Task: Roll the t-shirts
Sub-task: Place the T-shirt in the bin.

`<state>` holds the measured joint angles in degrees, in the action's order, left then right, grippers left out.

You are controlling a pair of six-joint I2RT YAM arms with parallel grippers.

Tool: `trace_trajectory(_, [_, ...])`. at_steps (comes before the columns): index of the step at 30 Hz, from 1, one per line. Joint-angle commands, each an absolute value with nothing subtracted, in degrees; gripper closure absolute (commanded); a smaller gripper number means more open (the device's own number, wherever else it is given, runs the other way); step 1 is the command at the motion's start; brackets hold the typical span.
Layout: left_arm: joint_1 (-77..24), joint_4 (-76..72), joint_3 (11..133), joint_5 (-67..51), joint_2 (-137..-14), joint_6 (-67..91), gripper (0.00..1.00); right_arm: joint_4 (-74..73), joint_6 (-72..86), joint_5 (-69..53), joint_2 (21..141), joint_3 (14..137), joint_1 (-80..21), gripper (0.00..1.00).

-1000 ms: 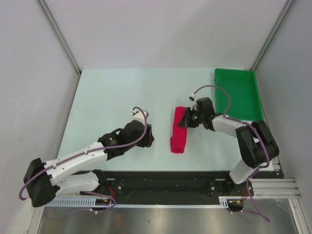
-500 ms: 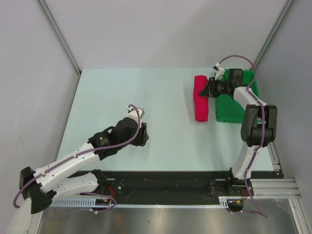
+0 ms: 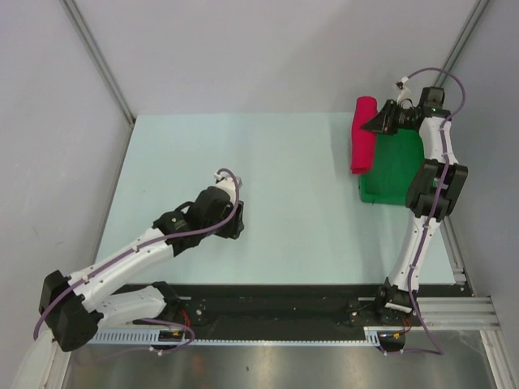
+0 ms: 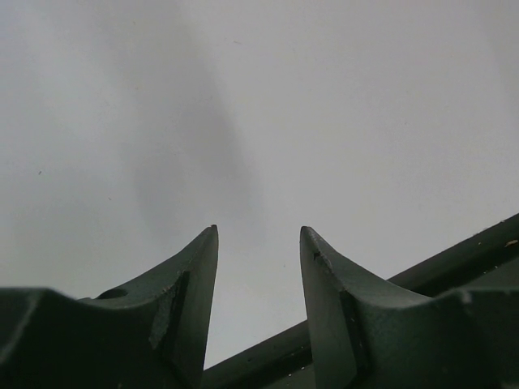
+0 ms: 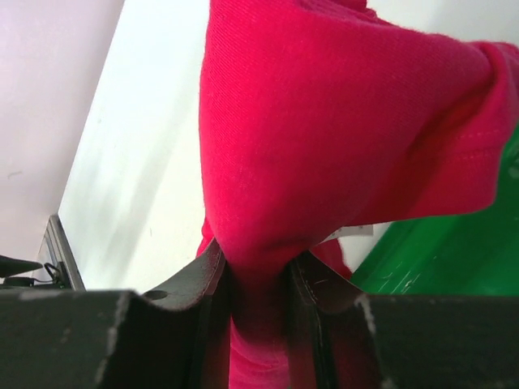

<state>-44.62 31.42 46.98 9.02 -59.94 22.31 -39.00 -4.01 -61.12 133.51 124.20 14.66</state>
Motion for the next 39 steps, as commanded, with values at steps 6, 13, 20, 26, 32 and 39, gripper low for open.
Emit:
trace_trajectory(6, [-42.98,29.44,49.39,6.07,-63.45,19.43,0.51,-51.41,-9.38,-67.51,139.82,132.97,18.01,1.00])
trace_trajectory(13, [-42.54,28.65,49.66,5.36,-65.65,18.54,0.52,-57.74,-14.58,-61.80,143.61,134.56,18.81,1.00])
trace_trajectory(20, [-42.36,28.04,49.66,4.66,-66.88,18.81,0.54,-59.59,-16.08,-56.26,146.95,136.93,18.63,1.00])
trace_trajectory(26, [-42.36,27.60,49.75,4.22,-66.88,18.81,0.54,-60.21,-16.87,-48.79,149.85,140.18,17.23,1.00])
trace_trajectory(32, [-42.36,27.77,50.01,4.13,-67.59,18.81,0.55,-59.94,-18.98,-43.77,150.91,140.97,15.03,1.00])
trace_trajectory(39, [-42.36,27.42,50.54,4.04,-68.02,19.25,0.55,-57.83,-17.41,-41.40,151.08,140.72,14.68,1.00])
